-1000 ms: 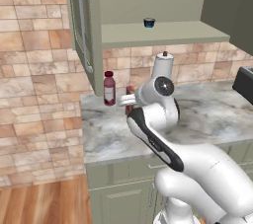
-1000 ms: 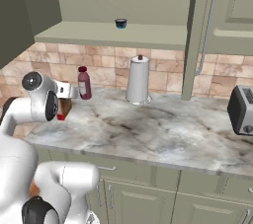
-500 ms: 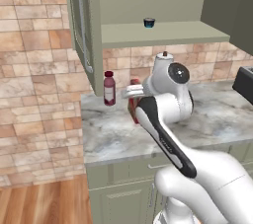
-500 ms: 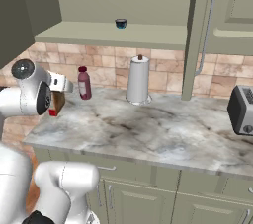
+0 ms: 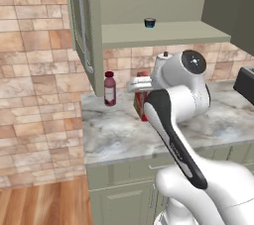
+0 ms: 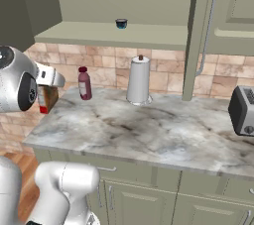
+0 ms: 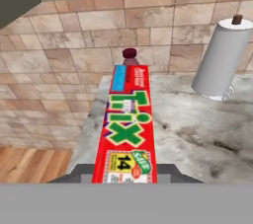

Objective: Pick the boxed food and cereal from the counter and place them in the cabinets closest to them.

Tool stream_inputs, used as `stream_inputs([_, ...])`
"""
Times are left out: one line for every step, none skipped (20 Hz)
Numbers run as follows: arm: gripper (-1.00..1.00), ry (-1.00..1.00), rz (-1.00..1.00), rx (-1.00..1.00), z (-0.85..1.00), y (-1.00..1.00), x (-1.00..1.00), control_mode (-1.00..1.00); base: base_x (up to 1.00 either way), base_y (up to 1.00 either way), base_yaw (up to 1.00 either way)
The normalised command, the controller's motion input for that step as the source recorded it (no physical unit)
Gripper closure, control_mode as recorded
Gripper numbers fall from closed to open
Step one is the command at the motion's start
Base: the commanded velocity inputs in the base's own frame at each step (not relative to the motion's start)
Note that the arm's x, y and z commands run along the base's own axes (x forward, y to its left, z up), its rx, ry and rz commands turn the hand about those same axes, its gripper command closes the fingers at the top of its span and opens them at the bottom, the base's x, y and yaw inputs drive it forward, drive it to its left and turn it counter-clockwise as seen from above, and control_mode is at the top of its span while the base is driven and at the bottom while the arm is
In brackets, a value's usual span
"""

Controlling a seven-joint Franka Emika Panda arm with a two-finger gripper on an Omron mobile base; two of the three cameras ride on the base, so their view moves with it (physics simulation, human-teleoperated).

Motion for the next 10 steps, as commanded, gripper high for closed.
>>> stream_inputs([1.00,0.00,-0.07,0.00,0.48,-0.18,-0.49,-1.00,0.00,0.00,0.00])
stream_inputs([1.00,0.00,-0.07,0.00,0.47,-0.24,-0.46,-1.00,0.00,0.00,0.00])
stream_inputs([1.00,0.00,-0.07,0.01,0.45,-0.26,-0.46,-1.00,0.00,0.00,0.00])
stream_inputs([1.00,0.00,-0.08,0.01,0.41,-0.29,-0.43,-1.00,0.00,0.00,0.00])
stream_inputs([1.00,0.00,-0.08,0.01,0.39,-0.32,-0.40,-1.00,0.00,0.00,0.00])
stream_inputs([1.00,0.00,-0.08,0.02,0.37,-0.35,-0.40,-1.00,0.00,0.00,0.00])
stream_inputs([1.00,0.00,-0.09,0.03,0.34,-0.39,-0.37,-1.00,0.00,0.00,0.00])
stream_inputs([1.00,0.00,-0.09,0.03,0.34,-0.42,-0.33,-1.00,0.00,0.00,0.00])
stream_inputs([1.00,0.00,-0.09,0.04,0.35,-0.44,-0.29,-1.00,0.00,0.00,0.00])
stream_inputs([1.00,0.00,-0.09,0.05,0.36,-0.44,-0.26,-1.00,0.00,0.00,0.00])
